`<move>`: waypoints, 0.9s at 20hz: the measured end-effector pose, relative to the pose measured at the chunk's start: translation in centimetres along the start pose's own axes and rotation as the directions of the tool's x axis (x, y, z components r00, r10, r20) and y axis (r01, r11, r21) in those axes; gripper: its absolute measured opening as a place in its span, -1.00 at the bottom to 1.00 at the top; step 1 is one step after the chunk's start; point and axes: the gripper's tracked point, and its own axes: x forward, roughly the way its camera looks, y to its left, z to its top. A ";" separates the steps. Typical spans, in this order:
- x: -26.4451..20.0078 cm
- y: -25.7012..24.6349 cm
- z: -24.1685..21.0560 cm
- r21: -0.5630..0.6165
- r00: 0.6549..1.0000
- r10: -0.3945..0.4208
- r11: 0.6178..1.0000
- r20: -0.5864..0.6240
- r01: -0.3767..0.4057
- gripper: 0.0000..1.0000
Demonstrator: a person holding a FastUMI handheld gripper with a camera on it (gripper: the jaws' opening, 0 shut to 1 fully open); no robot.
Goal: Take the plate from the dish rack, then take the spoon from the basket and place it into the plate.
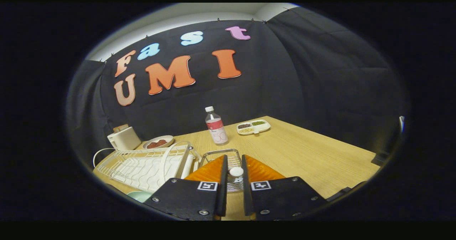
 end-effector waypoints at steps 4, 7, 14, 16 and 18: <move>-0.2 1.0 1.4 0.021 1.000 0.024 1.000 0.008 -0.024 -0.79; -1.0 1.7 3.5 0.016 0.998 0.037 0.999 0.048 -0.038 -0.80; -5.9 3.0 7.3 -0.032 0.990 0.087 0.996 0.110 -0.084 -0.80; -7.4 3.2 7.8 -0.033 0.988 0.102 0.995 0.113 -0.099 -0.79; -8.9 3.7 8.4 -0.026 0.984 0.131 0.991 0.119 -0.128 -0.80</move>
